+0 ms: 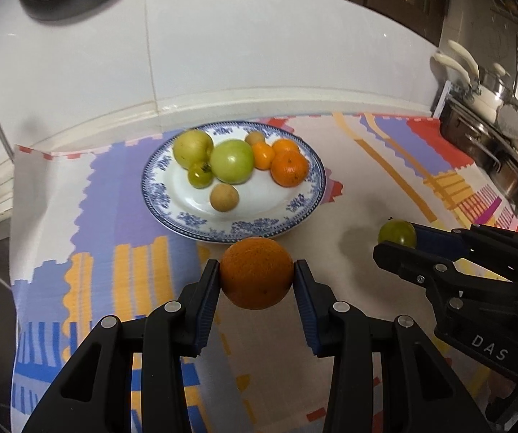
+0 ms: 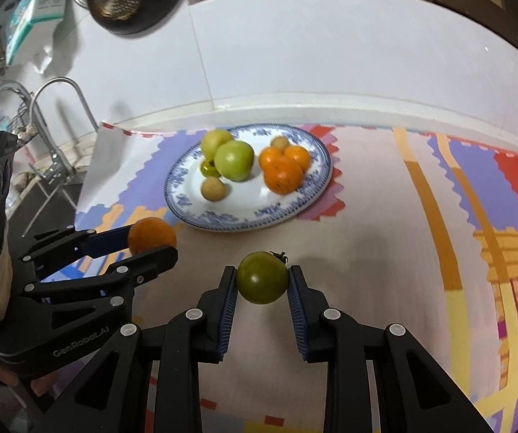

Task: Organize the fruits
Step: 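Carry the orange and the small green fruit over the plate with both tools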

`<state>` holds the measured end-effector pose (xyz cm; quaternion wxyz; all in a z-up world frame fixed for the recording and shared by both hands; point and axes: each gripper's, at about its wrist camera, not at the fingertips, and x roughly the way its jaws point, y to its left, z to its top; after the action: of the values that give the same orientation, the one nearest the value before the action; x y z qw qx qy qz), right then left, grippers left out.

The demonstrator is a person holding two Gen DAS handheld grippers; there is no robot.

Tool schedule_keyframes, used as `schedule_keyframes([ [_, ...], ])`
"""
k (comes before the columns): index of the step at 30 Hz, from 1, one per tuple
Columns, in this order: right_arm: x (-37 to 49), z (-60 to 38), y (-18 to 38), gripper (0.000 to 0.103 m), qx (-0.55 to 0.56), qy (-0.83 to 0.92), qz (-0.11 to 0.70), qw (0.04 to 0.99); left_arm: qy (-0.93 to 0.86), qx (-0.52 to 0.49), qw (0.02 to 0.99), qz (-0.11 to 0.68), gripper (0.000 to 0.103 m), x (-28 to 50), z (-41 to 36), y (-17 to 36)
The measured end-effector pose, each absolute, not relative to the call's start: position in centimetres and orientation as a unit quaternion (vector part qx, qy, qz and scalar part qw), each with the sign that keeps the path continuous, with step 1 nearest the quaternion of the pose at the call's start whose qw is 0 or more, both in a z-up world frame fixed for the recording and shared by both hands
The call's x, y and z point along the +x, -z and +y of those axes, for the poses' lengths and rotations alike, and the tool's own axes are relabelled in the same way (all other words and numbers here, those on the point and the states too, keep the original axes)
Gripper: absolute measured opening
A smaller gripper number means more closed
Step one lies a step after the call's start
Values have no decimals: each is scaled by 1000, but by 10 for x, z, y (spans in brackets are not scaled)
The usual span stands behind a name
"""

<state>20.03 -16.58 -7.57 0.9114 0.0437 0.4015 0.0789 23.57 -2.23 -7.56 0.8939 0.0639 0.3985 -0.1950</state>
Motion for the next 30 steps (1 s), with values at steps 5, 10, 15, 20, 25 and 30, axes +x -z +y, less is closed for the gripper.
schedule_keyframes([
  [5,204,-162,63,29,32,-95,389,916,183,61,905,378,40,235,-18,61],
  [10,215,-161,52,29,25,-107,375,920,177,63,915,357,40,242,-18,47],
  [15,232,-164,40,29,19,-113,362,925,178,64,921,340,40,256,-23,35],
  [20,257,-169,31,29,16,-120,354,927,181,65,924,331,40,277,-32,29],
  [25,284,-175,30,29,16,-125,353,927,181,70,925,328,40,301,-40,29],
  [30,316,-183,35,29,19,-127,356,926,178,75,924,330,40,329,-47,32],
])
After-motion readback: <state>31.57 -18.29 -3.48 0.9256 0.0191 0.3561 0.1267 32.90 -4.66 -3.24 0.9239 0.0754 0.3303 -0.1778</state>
